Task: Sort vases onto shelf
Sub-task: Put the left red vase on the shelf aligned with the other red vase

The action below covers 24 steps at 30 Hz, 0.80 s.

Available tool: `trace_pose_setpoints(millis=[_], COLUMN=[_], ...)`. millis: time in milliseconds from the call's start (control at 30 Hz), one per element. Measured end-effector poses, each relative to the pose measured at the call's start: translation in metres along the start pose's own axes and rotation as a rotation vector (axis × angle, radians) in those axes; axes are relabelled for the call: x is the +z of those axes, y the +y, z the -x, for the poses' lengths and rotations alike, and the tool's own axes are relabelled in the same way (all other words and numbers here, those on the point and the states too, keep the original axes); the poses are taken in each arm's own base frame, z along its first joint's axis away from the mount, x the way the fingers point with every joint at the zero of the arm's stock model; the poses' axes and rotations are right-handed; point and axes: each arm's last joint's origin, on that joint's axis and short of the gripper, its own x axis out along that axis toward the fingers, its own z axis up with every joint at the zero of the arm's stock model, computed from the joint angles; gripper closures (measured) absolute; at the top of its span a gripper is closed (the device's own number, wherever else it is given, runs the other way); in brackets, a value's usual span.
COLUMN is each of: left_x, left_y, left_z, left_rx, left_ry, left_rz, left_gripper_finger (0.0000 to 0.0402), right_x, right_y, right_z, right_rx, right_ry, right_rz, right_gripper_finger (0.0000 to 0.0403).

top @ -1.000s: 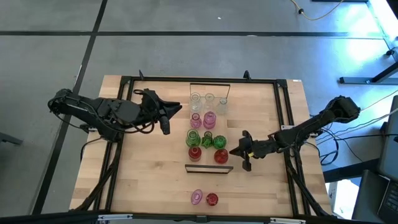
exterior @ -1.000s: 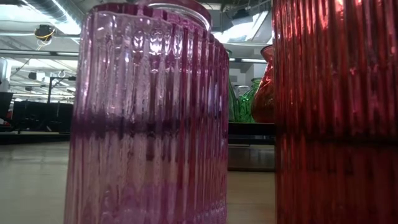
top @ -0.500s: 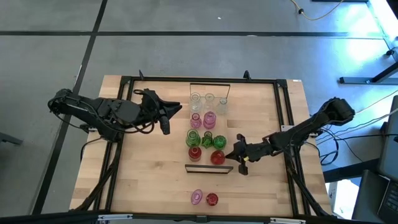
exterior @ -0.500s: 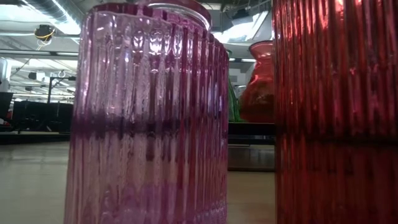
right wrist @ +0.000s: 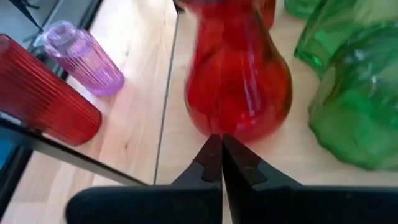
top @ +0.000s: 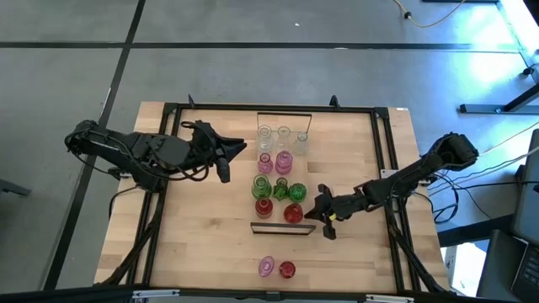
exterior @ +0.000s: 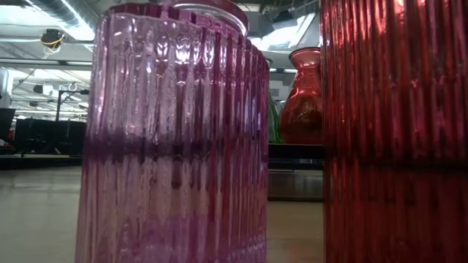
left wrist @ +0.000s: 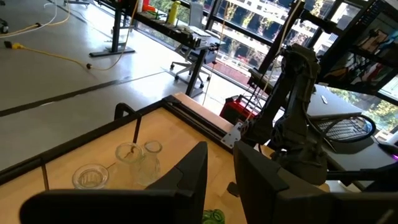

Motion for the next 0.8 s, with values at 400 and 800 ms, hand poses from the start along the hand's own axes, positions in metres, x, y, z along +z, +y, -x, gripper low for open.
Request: trace_pose_setpoints(millis=[400, 800], left_x=[0.0, 0.0], left_y=[0.0, 0.0], left_z=[0.0, 0.0], left_rx=[0.0, 0.0], left_ry=[0.0, 0.0], left_rz=[-0.001, -0.001], left_gripper_finger=[0.0329, 0.0329], right_x=[-0.004, 0.002], right_y=[-0.004, -0.014], right_z=[0.0, -0.004], right_rx=[-0.036, -0.049], right_ry=[0.04, 0.012], right_rz=[-0.007, -0.018], right_gripper_finger=[0.0403, 0.0403])
